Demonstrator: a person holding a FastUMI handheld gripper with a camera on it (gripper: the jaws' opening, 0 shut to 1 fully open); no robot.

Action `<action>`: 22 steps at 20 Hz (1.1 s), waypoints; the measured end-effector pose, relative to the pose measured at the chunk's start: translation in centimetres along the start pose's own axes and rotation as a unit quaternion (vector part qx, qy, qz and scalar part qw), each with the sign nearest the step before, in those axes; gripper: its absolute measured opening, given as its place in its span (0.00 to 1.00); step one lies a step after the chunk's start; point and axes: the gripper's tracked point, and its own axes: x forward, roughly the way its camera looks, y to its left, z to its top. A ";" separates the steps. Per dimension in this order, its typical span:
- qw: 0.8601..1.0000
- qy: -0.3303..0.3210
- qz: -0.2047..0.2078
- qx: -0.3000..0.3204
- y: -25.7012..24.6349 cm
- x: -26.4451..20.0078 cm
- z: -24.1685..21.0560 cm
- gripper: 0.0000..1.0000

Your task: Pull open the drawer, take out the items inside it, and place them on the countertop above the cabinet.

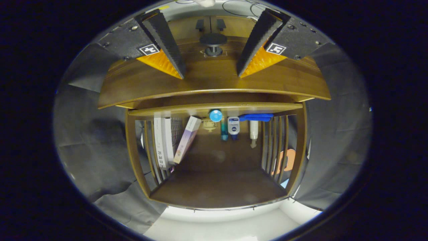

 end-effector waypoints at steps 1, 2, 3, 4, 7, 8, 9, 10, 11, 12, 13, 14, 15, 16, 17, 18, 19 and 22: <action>1.000 0.002 0.000 0.000 0.0 0.6 0.1 1.00; 1.000 0.004 0.000 0.000 0.0 1.3 0.1 1.00; 1.000 0.005 0.001 -0.001 0.1 1.9 0.1 1.00; 1.000 0.007 0.001 -0.001 0.0 2.8 0.2 1.00; 1.000 0.008 0.004 -0.002 0.0 4.8 0.5 1.00; 1.000 0.009 0.005 -0.002 -0.1 5.3 0.4 1.00; 1.000 0.007 0.005 -0.001 0.0 5.7 0.5 1.00; 1.000 0.006 0.005 -0.002 0.0 6.2 0.6 1.00; 1.000 0.006 0.005 -0.002 0.0 6.6 0.6 1.00; 1.000 0.006 0.005 -0.001 0.0 7.0 0.6 1.00; 1.000 0.007 0.005 -0.002 0.0 7.4 0.6 1.00; 1.000 0.007 0.005 -0.002 0.0 7.8 0.6 1.00; 1.000 0.006 0.005 0.000 0.0 8.1 0.7 1.00; 1.000 0.008 0.005 -0.001 0.1 8.6 0.7 1.00; 1.000 0.011 0.005 -0.003 0.0 9.0 0.8 1.00; 1.000 0.011 0.006 -0.003 0.0 9.1 0.9 1.00; 1.000 0.007 0.007 0.001 0.1 9.2 0.8 1.00; 1.000 0.002 0.008 -0.003 0.0 9.3 0.8 1.00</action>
